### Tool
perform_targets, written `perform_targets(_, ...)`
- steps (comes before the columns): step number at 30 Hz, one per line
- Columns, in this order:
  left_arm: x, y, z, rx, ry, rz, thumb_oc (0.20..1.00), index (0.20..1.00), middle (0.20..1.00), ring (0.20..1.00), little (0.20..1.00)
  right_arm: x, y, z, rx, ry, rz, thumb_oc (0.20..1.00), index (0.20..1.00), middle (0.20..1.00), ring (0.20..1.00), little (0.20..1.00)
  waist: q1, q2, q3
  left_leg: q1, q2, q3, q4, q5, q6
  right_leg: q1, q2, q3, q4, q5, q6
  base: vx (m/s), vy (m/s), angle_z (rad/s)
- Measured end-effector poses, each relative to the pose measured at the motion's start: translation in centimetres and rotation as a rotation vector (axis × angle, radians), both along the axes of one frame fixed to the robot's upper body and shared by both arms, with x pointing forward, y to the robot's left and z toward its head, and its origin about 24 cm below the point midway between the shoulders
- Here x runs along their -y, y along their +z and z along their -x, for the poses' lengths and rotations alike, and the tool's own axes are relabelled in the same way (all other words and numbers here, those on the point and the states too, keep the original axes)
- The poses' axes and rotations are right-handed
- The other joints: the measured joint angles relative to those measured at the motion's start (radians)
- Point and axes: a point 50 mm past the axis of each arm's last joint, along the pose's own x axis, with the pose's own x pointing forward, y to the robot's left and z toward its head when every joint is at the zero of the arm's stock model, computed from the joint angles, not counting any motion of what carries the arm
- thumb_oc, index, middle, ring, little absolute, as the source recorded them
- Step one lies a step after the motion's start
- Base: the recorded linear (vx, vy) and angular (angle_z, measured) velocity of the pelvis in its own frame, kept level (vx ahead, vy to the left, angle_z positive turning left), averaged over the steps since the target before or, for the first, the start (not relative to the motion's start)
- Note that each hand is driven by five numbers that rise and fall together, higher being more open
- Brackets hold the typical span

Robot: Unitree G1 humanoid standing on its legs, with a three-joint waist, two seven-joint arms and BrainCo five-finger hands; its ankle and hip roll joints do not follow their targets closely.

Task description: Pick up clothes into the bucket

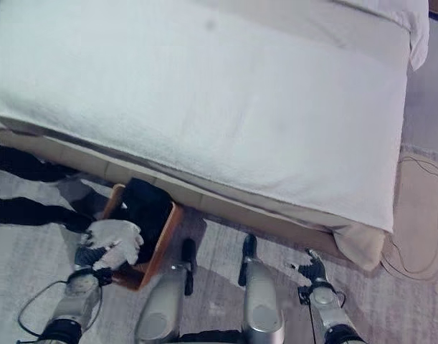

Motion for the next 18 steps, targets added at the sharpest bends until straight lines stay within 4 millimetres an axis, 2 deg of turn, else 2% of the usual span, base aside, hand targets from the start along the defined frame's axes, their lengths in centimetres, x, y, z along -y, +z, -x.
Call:
perform_targets(2, 1.3, -1.3, 1.0, -0.027, 0.006, 0.083, 1.000, 1.000, 1.000, 1.000, 1.000, 0.2, -0.4, 0.7, -0.026, -0.013, -0.018, 1.000, 1.000, 1.000, 1.000, 1.000, -0.003, 0.030, -0.027, 0.049, 0.010, 0.007, -0.035, 0.008, -0.001, 0.040, 0.013, 0.001, -0.025, 0.001, 0.000, 0.10, -0.094, -0.12)
perform_targets(3, 1.8, -1.8, 1.4, -0.042, 0.010, 0.114, 1.000, 1.000, 1.000, 1.000, 1.000, 0.1, -0.7, 1.1, -0.039, -0.020, -0.030, 1.000, 1.000, 1.000, 1.000, 1.000, -0.002, 0.034, -0.043, 0.068, 0.012, 0.008, -0.045, 0.010, -0.002, 0.057, 0.016, 0.002, -0.035, 0.001, 0.000, 0.04, -0.066, -0.15)
perform_targets(4, 2.6, -2.5, 1.9, -0.059, 0.001, 0.151, 1.000, 1.000, 1.000, 1.000, 1.000, 0.2, -0.9, 1.6, -0.054, -0.022, -0.045, 1.000, 1.000, 1.000, 1.000, 1.000, -0.004, 0.044, -0.081, 0.074, 0.023, 0.012, -0.053, 0.009, -0.003, 0.063, 0.025, 0.000, -0.043, -0.003, -0.002, 0.10, -0.117, -0.10)
perform_targets(6, 3.3, -3.5, 2.9, -0.097, -0.001, 0.192, 1.000, 1.000, 1.000, 1.000, 1.000, -0.1, -1.3, 2.0, -0.071, -0.033, -0.082, 1.000, 1.000, 1.000, 1.000, 1.000, -0.003, 0.042, -0.114, 0.118, 0.041, 0.017, -0.080, 0.015, -0.013, 0.103, 0.043, 0.000, -0.071, -0.006, -0.003, 0.11, -0.089, -0.11)
perform_targets(12, 5.0, -6.9, 7.4, -0.282, 0.030, 0.313, 1.000, 1.000, 1.000, 1.000, 1.000, -0.3, -2.7, 4.7, -0.153, -0.083, -0.159, 1.000, 1.000, 1.000, 1.000, 1.000, -0.001, 0.036, -0.244, 0.208, 0.074, 0.024, -0.133, 0.020, -0.024, 0.205, 0.084, -0.002, -0.164, -0.005, -0.005, 0.06, -0.044, -0.03)
perform_targets(18, 5.7, -8.8, 11.1, -0.474, -0.002, 0.322, 1.000, 1.000, 1.000, 1.000, 1.000, -0.5, -4.0, 7.1, -0.250, -0.124, -0.198, 1.000, 1.000, 1.000, 1.000, 1.000, 0.000, 0.036, -0.313, 0.240, 0.083, 0.025, -0.156, 0.014, -0.031, 0.231, 0.092, -0.007, -0.168, -0.012, -0.016, 0.06, -0.017, 0.01)
